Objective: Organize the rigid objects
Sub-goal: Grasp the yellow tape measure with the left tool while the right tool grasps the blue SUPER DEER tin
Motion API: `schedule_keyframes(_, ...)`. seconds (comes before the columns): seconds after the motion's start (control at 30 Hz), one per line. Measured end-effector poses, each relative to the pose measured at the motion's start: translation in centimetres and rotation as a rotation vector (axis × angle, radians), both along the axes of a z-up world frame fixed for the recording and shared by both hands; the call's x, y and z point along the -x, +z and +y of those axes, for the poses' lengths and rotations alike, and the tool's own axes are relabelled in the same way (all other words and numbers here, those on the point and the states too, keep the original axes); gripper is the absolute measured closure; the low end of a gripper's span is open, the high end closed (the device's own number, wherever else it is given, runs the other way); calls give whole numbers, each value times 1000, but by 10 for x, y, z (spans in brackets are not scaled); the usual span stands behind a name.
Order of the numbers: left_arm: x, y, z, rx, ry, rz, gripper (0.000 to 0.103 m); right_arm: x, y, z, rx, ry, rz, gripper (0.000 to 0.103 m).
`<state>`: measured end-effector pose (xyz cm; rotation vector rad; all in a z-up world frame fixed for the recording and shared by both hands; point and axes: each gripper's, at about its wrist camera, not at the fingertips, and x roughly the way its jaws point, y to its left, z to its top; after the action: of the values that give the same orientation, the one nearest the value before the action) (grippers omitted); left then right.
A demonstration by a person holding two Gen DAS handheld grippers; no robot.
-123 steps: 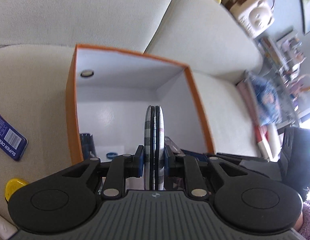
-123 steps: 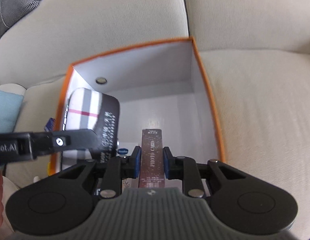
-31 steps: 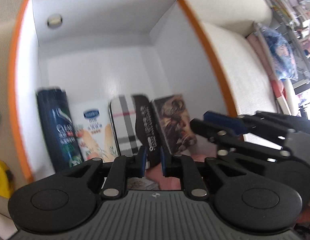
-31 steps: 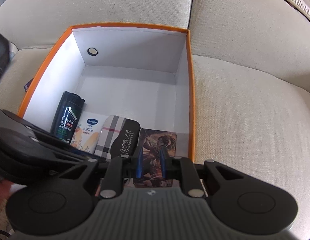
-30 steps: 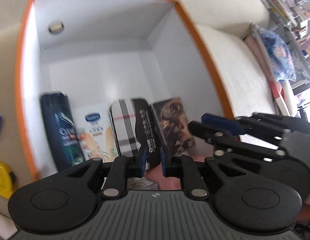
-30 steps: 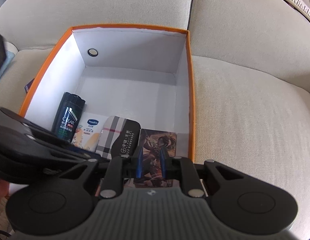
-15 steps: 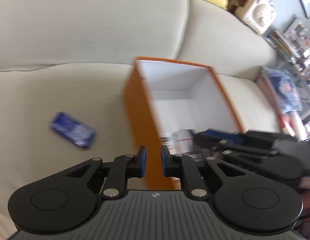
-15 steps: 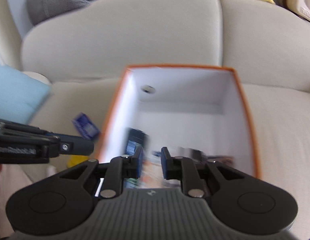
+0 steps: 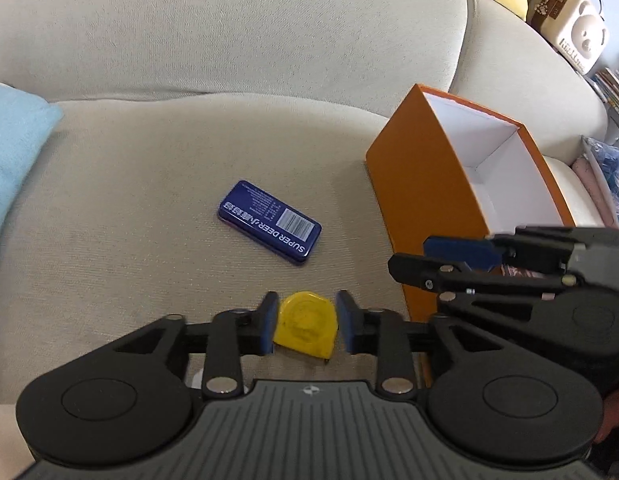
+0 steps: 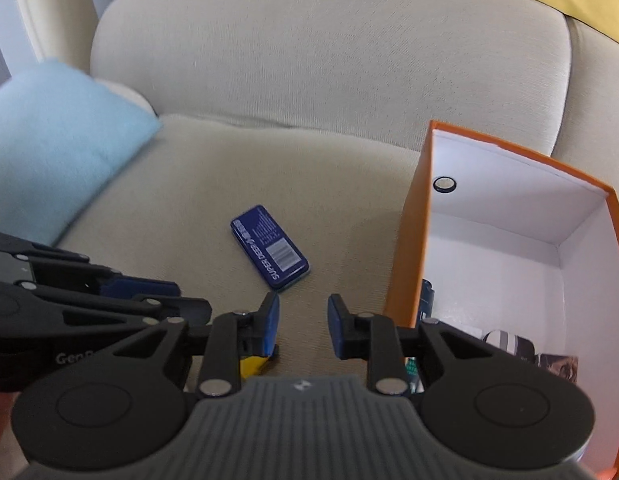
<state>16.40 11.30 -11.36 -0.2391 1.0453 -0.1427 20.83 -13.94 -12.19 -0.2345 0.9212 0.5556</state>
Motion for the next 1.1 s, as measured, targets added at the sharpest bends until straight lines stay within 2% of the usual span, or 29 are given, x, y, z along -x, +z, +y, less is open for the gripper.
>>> schedule_keyframes(0.07,0,-6,2,-2,-24,-11,55,-4,-2,3,26,0,8,67)
schedule_keyframes(0.13,-1,-13,2,-1,-46,-3,42,-10,-3,1,36,-2,16,64)
schedule_keyframes(0.23,0,-22,-2,-8,-104,12,33,-15,-4,-4,23,9,21,62)
schedule_keyframes(0.33,-3,-31,-18,-88,-158,23,30,-15,-2,-9,12,12,11,60)
schedule_keyframes(0.47,-8,-48,-39,-209,-203,29,30,-15,-6,-7,2,27,22,59)
schedule_keyframes(0.57,-9,-58,-46,-234,-230,41,30,-17,-8,-3,9,44,19,59)
schedule_keyframes(0.73,-12,-66,-40,-205,-207,68,40,-16,-11,2,40,80,-5,59)
schedule_keyframes(0.9,-7,-59,-31,-168,-174,55,41,-18,-13,9,50,102,-14,58)
schedule_keyframes(1.1,2,-36,4,-128,-20,28,41,-21,-13,20,85,134,-39,58)
